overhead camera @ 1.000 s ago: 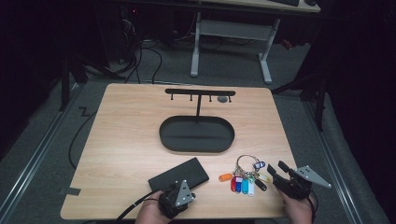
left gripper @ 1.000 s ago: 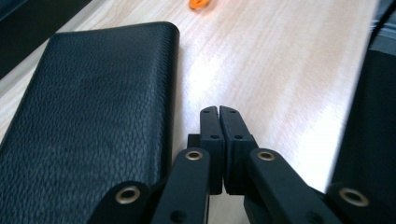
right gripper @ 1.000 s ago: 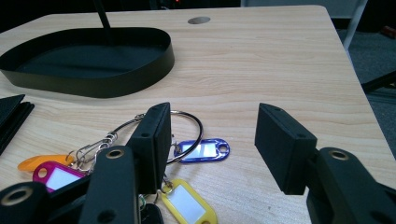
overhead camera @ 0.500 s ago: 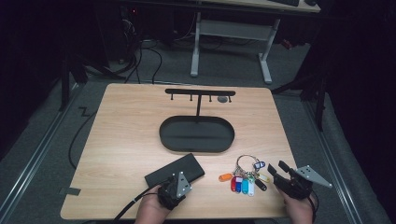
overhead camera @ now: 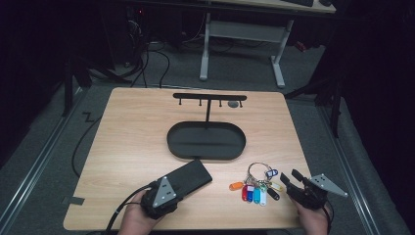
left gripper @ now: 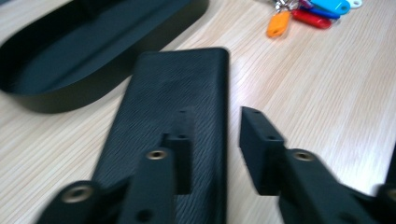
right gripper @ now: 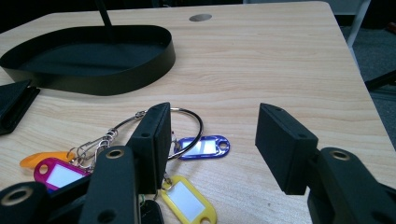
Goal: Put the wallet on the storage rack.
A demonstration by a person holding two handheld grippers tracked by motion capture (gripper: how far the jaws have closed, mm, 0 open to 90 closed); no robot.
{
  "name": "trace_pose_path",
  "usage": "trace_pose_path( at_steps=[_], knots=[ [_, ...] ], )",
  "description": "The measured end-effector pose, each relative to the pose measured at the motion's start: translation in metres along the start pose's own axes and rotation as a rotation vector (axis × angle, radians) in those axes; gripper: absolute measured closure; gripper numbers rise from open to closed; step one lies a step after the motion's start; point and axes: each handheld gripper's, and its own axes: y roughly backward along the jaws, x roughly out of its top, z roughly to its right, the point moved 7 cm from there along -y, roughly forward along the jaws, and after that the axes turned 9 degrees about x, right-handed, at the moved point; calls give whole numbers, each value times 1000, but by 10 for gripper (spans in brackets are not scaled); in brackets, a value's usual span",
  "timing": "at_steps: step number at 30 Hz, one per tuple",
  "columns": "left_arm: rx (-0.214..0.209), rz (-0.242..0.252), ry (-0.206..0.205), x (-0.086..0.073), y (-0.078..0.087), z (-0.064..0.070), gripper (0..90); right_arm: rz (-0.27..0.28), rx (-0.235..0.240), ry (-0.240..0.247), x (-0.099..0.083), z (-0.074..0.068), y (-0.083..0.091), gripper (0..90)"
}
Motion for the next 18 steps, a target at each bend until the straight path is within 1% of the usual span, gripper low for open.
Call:
trace_pose_path(
  at_steps=[1,2,3,4,5,7,8,9,10,11,12,13,14,17,18],
  knots=[
    [11,10,-4,-4,4,-2,637,0,0,0,0,0,0,462],
    [52,32,-7,-14,11,-6,569,-1,-3,-1,0,0,-1,462],
    [52,32,-7,-14,11,-6,538,-1,-3,-1,0,0,-1,462],
    [49,19,16,-17,13,-8,509,-6,-4,-4,-1,-1,-2,462],
    [34,12,54,-16,14,-9,481,-7,-6,-6,-1,-1,-2,462],
    [30,15,59,-17,15,-9,447,-7,-7,-2,-1,-1,-3,462],
    [39,1,32,-21,14,-6,427,-9,-10,-3,-1,-3,-3,462],
    [39,1,32,-21,14,-6,420,-7,-10,-2,0,-4,-2,462],
    [39,-23,-2,-28,11,-4,421,-6,-12,2,0,-4,-2,462],
    [39,-23,-2,-28,11,-4,428,-6,-12,2,0,-4,-2,462],
    [50,-43,-31,-33,7,-3,452,-6,-13,4,-1,-4,-1,462],
    [50,-43,-31,-33,7,-3,469,-6,-13,4,-1,-4,-1,462],
    [58,-46,-48,-34,6,-2,469,-8,-13,-3,-1,-4,-2,462],
    [59,-58,-77,-35,2,2,462,-9,-9,-1,-2,-2,-3,462],
    [67,-64,-94,-35,-1,3,460,-10,-7,-4,-2,-2,-3,462]
  ],
)
